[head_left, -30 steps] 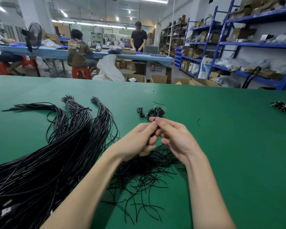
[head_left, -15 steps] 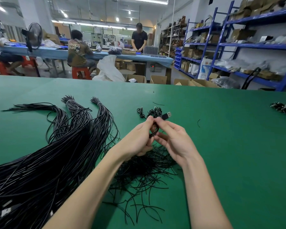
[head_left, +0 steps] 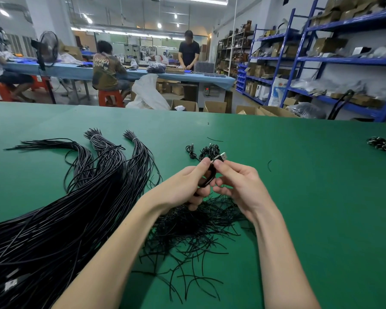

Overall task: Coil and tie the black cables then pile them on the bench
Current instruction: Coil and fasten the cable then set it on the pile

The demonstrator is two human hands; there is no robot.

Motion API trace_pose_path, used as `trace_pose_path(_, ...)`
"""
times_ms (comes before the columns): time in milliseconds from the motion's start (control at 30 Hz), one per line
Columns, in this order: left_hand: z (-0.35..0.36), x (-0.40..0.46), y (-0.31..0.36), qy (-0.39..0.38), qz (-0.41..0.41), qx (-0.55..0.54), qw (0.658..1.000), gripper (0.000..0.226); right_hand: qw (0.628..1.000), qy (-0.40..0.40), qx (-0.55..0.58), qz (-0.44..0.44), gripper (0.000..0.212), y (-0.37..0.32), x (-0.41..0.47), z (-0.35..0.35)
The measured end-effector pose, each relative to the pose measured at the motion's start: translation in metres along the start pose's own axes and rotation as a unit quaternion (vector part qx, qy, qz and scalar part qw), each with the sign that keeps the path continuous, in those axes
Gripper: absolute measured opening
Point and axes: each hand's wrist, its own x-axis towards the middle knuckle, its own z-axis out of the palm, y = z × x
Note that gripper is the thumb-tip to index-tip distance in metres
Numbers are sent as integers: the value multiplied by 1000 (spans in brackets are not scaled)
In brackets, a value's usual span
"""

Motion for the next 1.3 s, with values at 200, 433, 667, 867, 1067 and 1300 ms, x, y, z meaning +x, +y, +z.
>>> trace_pose_path(200, 2, 0, -4, 19, -7, -4, 1000, 53, 998, -16, -64, -25, 11, -5, -1, -1)
trace_pose_path(433, -1, 5, -4, -45, -67, -241, 967, 31, 995, 61, -49, -58, 9, -1, 5, 5)
trace_pose_path(667, -10, 4, -1, 11, -101, -288, 952, 25, 995, 96, -9, -31, 10, 2, 6, -3)
trace_pose_path(867, -11, -1, -1, -8, -63, -74, 995, 31, 994, 104, -41, -17, 14, 4, 8, -6)
trace_pose_path(1067, -4, -5, 2, -89, -45, 61, 993, 37, 993, 96, -69, -19, 13, 6, 7, -4)
trace_pose_path(1300, 0, -3, -4, -94, -51, -59, 992, 12, 994, 89, -64, -27, 10, 11, 9, -3)
